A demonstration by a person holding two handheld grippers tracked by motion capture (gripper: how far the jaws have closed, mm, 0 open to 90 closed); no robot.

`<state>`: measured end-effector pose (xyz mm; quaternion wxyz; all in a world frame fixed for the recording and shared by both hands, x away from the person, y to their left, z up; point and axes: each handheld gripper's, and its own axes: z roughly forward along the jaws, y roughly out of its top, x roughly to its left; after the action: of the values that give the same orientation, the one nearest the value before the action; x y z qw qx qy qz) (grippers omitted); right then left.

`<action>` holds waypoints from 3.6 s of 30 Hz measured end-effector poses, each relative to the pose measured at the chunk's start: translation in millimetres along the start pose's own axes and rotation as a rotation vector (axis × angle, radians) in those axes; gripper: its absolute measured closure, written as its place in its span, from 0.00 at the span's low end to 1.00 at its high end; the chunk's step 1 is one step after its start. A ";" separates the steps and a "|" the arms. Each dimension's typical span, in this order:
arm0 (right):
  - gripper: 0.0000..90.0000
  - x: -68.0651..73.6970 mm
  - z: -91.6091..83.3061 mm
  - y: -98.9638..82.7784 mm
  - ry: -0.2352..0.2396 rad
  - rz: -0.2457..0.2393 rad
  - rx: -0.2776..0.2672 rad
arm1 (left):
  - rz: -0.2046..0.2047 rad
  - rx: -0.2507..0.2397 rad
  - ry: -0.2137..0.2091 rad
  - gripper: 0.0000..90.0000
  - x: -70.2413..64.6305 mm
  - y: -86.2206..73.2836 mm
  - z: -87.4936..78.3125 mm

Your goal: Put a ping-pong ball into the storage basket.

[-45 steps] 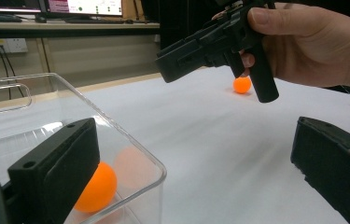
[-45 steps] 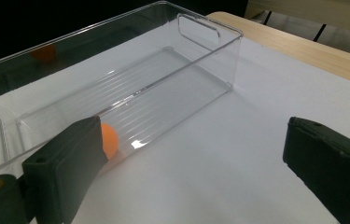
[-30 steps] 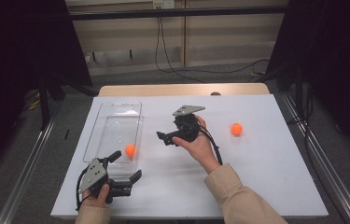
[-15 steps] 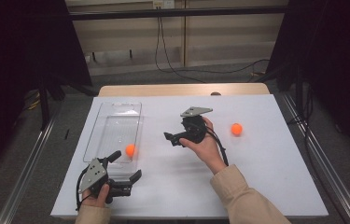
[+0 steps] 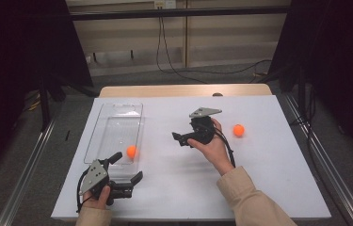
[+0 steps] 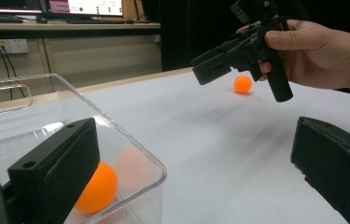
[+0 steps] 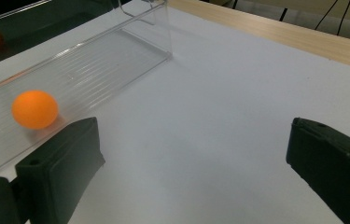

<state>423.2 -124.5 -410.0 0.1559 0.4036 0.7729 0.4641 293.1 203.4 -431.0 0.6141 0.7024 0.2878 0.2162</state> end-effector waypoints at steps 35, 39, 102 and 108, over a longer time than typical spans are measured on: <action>0.04 -32.9 -20.5 -19.6 -0.074 0.034 0.014 | 0.003 0.002 0.001 0.01 -0.2 0.2 0.0; 0.04 -36.4 -22.6 -21.9 -0.082 0.037 0.020 | 0.003 0.001 0.001 0.01 -0.2 0.2 0.0; 0.05 -90.6 -56.4 -48.3 -0.219 0.124 0.035 | 0.003 0.001 0.002 0.01 -0.3 0.1 0.0; 0.05 -95.4 -59.0 -51.0 -0.228 0.137 0.036 | 0.003 0.002 0.001 0.01 -0.4 0.2 -0.1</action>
<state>422.1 -245.1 -434.9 0.2033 0.5085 0.7289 0.4109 292.9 203.2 -430.8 0.6129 0.7032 0.2873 0.2172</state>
